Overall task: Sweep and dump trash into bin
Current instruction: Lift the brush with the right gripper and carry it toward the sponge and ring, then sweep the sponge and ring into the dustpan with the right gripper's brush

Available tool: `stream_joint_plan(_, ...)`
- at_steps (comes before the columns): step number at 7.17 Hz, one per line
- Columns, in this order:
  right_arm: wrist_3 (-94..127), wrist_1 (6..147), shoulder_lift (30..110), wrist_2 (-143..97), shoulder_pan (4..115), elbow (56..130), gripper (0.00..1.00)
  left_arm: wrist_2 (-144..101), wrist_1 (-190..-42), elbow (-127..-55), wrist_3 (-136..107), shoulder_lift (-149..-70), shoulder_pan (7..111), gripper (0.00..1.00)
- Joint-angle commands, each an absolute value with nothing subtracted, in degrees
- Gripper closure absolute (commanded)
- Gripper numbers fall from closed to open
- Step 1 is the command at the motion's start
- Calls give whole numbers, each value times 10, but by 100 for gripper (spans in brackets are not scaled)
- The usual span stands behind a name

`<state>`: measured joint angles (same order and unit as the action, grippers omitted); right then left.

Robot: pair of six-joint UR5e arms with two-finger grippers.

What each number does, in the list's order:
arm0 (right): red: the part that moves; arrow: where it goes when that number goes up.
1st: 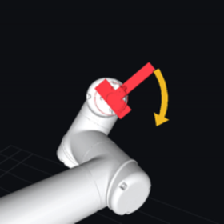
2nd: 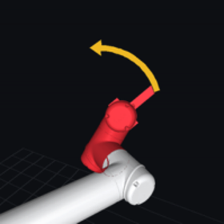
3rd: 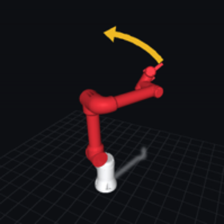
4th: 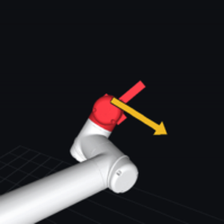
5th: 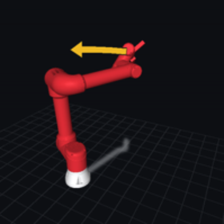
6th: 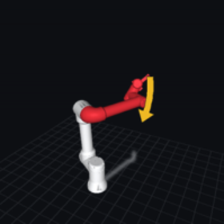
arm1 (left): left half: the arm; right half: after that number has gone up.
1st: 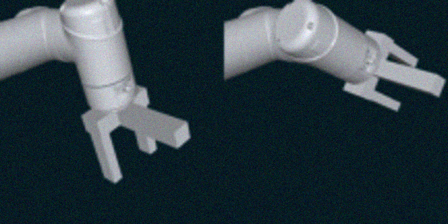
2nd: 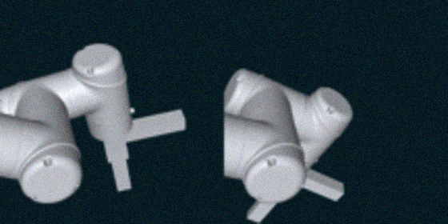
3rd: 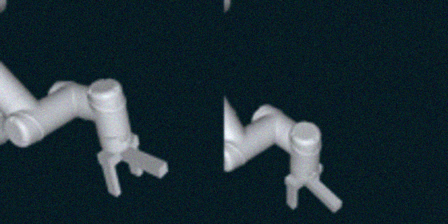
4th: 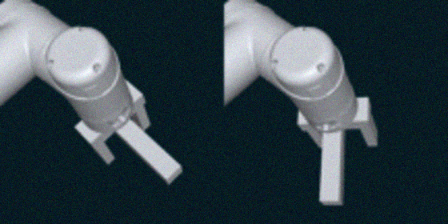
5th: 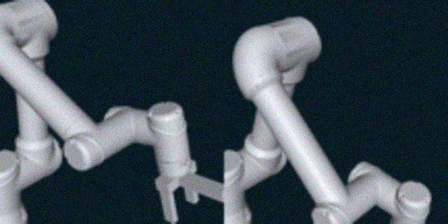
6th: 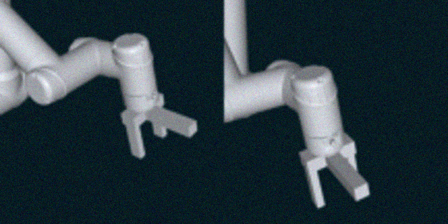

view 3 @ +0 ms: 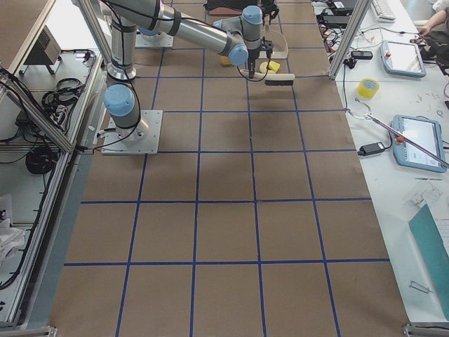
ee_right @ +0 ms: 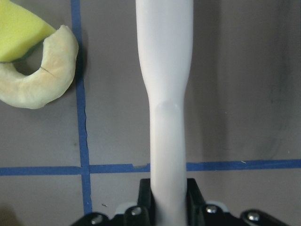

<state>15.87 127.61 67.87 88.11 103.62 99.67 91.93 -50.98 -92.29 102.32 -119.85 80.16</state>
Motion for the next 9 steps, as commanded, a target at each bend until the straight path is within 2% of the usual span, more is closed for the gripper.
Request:
stream_joint_plan(1, 174, 1299, 636, 879, 1052, 976, 92, 919, -510, -923, 1023, -1198, 802, 100)
stream_joint_plan(6, 318, 1325, 577, 866, 1134, 929, 93, 919, -510, -923, 1024, -1199, 802, 100)
stream_joint_plan(9, 408, 1329, 545, 823, 1171, 869, 93, 919, -510, -923, 1023, -1198, 802, 100)
